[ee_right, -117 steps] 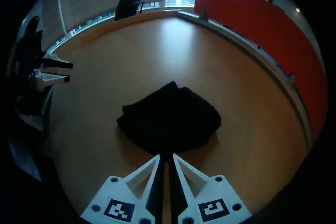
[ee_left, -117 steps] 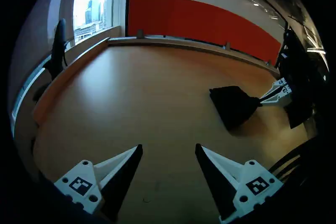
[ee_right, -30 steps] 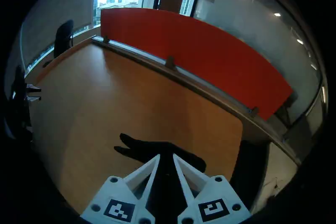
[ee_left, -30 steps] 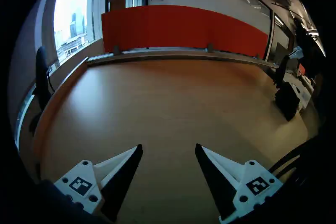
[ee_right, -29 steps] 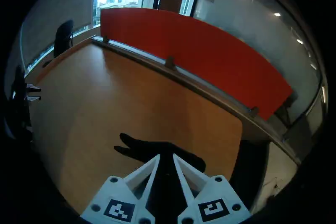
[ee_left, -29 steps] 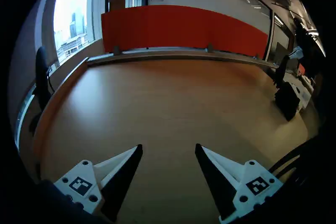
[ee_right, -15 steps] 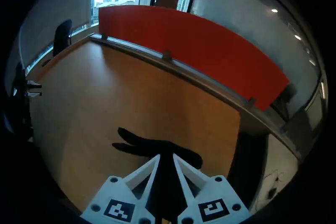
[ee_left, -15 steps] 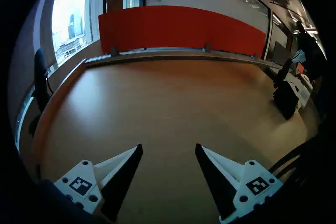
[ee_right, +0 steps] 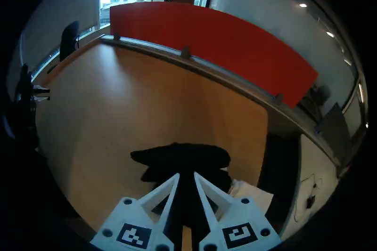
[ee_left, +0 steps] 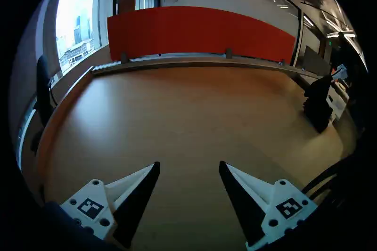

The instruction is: Fold towel

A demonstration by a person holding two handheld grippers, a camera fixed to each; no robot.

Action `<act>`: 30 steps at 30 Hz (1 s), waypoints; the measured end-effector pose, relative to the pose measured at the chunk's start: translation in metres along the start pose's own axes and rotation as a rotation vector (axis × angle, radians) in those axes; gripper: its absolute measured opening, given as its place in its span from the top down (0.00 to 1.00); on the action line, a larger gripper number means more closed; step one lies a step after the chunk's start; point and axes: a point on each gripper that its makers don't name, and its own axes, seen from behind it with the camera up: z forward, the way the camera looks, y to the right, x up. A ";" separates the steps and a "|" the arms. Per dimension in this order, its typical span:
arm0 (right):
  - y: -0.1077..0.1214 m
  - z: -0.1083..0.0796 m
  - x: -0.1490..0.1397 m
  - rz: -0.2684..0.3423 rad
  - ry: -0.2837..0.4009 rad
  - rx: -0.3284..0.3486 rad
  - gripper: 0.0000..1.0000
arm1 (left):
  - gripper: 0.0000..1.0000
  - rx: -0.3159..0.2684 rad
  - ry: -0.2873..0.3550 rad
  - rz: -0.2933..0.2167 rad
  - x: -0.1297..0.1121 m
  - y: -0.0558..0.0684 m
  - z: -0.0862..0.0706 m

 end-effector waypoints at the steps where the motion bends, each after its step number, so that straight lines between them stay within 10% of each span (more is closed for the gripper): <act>1: -0.001 -0.001 -0.003 0.001 -0.003 -0.001 0.94 | 0.07 -0.001 0.000 0.001 0.000 0.000 0.000; 30: 0.020 0.007 -0.111 0.138 -0.137 -0.099 0.94 | 0.07 0.012 -0.006 0.018 -0.007 -0.008 -0.014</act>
